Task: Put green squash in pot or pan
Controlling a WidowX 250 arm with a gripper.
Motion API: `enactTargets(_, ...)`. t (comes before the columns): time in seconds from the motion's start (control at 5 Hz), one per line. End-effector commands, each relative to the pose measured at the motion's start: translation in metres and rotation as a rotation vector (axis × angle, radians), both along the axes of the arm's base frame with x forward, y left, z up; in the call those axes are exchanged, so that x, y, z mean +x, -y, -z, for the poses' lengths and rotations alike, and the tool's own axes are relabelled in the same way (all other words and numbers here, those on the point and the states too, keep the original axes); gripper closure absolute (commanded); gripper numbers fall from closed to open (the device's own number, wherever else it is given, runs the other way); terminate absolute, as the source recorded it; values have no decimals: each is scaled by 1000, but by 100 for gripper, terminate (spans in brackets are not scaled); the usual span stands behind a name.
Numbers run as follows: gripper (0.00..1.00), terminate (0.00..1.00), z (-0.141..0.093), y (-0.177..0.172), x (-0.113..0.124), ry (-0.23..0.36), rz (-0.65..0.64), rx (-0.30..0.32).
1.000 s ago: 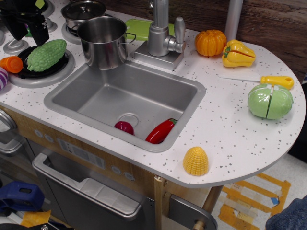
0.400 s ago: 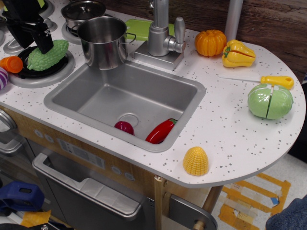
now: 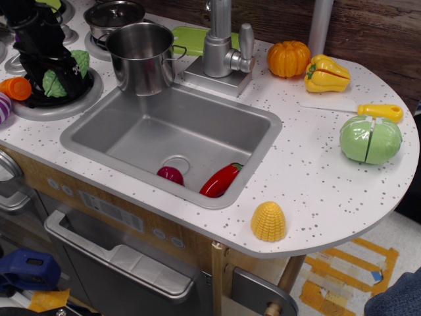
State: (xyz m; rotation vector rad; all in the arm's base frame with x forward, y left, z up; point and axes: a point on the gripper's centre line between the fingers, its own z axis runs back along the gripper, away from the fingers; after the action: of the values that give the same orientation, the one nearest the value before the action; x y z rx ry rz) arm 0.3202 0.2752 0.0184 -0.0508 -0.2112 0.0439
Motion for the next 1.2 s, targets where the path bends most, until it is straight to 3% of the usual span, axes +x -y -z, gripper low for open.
enactTargets(0.0, 100, 0, -30, -1, 8, 55, 8, 73)
enactTargets(0.2, 100, 0, -45, 2, 11, 63, 20, 136)
enactTargets(0.4, 100, 0, -78, 10, 16, 42, 7, 238)
enactTargets(0.6, 100, 0, -112, 13, 19, -6, -23, 316)
enactTargets(0.8, 100, 0, -130, 24, 22, -39, -47, 396)
enactTargets(1.0, 100, 0, -135, 38, 34, -58, -21, 391)
